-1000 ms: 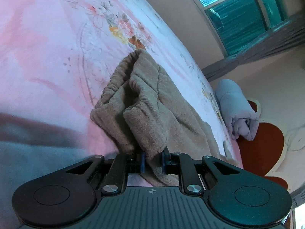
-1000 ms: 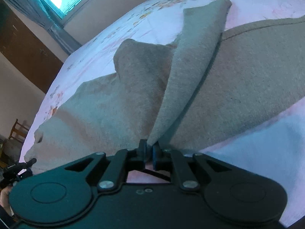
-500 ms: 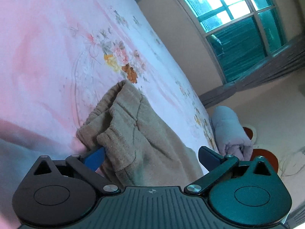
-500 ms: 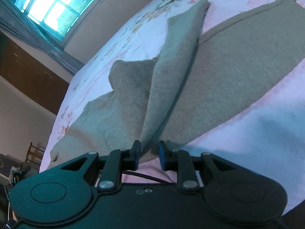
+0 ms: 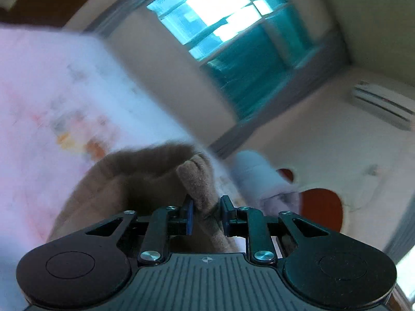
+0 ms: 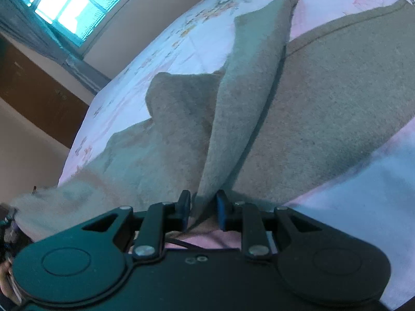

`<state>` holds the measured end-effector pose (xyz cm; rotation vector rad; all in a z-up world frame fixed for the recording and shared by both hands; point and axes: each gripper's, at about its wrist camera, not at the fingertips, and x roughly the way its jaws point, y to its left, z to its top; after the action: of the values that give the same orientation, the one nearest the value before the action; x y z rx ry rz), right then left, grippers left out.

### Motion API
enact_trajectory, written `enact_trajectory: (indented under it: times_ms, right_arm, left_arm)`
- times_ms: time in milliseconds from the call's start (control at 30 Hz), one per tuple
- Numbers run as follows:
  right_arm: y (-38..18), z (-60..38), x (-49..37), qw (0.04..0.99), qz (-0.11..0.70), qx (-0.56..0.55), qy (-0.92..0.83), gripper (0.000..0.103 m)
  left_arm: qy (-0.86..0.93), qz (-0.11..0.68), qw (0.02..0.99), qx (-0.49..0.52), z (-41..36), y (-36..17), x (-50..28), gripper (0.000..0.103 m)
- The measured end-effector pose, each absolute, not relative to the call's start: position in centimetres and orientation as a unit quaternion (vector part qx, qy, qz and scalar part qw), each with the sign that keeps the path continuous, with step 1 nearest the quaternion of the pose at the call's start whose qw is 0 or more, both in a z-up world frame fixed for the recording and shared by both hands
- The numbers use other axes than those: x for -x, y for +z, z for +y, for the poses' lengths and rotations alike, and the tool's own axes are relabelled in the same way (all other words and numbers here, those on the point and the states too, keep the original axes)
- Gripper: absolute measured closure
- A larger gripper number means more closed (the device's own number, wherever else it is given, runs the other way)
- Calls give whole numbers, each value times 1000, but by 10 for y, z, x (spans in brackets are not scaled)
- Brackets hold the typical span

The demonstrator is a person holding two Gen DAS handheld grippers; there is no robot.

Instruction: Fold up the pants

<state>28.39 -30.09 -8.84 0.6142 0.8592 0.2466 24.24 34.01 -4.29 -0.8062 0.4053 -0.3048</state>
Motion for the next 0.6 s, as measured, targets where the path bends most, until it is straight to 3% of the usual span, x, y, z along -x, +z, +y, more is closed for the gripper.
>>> enact_trajectory:
  times_ms: [100, 367, 600]
  right_arm:
    - [-90, -305, -283, 852, 407, -307, 120, 89]
    - [-88, -301, -284, 853, 409, -299, 122, 88]
    - [-98, -310, -288, 829, 408, -362, 122, 86]
  left_arm:
    - [-39, 340, 854, 391, 357, -97, -256, 82]
    - [-53, 310, 841, 441, 365, -110, -237, 81]
    - [-60, 318, 834, 448, 366, -114, -244, 81]
